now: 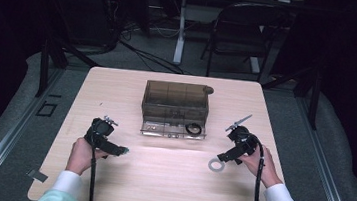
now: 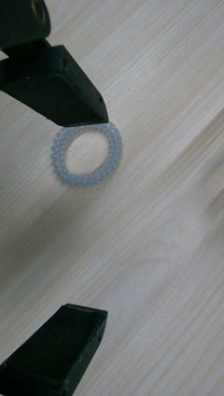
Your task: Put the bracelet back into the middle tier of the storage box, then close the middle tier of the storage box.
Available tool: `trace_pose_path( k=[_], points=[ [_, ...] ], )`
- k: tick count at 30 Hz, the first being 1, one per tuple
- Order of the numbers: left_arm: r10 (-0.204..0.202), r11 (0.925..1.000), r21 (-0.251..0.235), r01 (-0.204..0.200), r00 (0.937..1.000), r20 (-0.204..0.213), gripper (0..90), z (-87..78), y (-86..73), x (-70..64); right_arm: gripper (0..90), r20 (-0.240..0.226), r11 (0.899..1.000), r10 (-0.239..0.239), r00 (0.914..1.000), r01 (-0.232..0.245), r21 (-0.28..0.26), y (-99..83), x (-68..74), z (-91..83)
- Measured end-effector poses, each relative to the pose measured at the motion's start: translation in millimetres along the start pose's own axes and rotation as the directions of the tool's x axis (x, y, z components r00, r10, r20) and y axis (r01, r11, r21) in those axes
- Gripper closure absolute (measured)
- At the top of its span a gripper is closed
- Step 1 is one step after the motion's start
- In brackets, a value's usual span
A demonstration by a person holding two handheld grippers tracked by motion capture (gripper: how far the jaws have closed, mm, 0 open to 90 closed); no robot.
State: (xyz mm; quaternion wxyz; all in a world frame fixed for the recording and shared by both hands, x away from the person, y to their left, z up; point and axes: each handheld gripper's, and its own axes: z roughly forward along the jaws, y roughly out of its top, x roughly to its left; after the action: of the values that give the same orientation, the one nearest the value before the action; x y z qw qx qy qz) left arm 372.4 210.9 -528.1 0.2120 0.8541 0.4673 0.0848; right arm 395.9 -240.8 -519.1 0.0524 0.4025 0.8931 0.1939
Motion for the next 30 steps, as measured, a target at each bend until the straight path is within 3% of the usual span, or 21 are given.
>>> trace_pose_path(
  k=[5, 6, 12, 16, 19, 26, 30],
  points=[
    [-0.001, 1.0, 0.001, 0.001, 1.0, 0.004, 8.5, 0.6, 0.2, -0.8, 5.6, -0.001, 1.0, -0.007, 1.0, 0.007, 0.014, -1.9, -2.8, -0.6],
    [-0.001, 1.0, 0.002, 0.001, 1.0, 0.005, 8.5, 0.6, 0.1, -1.0, 5.6, -0.005, 1.0, 0.01, 0.9999, -0.01, -0.005, -2.7, -1.9, 1.1],
    [-0.006, 0.9998, -0.017, 0.006, 0.9998, 0.021, 7.9, 0.0, -0.5, -1.8, 5.8, 0.027, 0.999, -0.033, 0.9991, 0.032, 0.028, -0.5, -1.6, 5.0],
    [-0.004, 0.9998, -0.022, 0.005, 0.9994, 0.034, 8.0, 1.1, 0.3, -2.9, 6.2, 0.032, 1.0, -0.019, 0.9993, 0.018, 0.004, -0.1, -2.6, 6.8],
    [0.0, 0.9993, -0.037, 0.002, 0.9991, 0.043, 8.8, 0.0, 1.8, -6.3, 7.3, 0.028, 0.999, -0.032, 0.9991, 0.031, 0.03, 0.8, -4.1, 6.9],
    [0.017, 0.9977, -0.067, -0.013, 0.9981, 0.06, 17.8, -1.4, 4.8, -14.3, 7.7, 0.035, 0.999, -0.044, 0.9984, 0.043, 0.031, 1.4, -1.5, 9.7],
    [0.026, 0.9957, -0.09, -0.019, 0.9968, 0.076, 28.1, -2.6, 6.9, -18.0, 8.1, 0.018, 0.998, -0.049, 0.9987, 0.048, 0.033, 2.3, -1.7, 10.6]
  ],
)
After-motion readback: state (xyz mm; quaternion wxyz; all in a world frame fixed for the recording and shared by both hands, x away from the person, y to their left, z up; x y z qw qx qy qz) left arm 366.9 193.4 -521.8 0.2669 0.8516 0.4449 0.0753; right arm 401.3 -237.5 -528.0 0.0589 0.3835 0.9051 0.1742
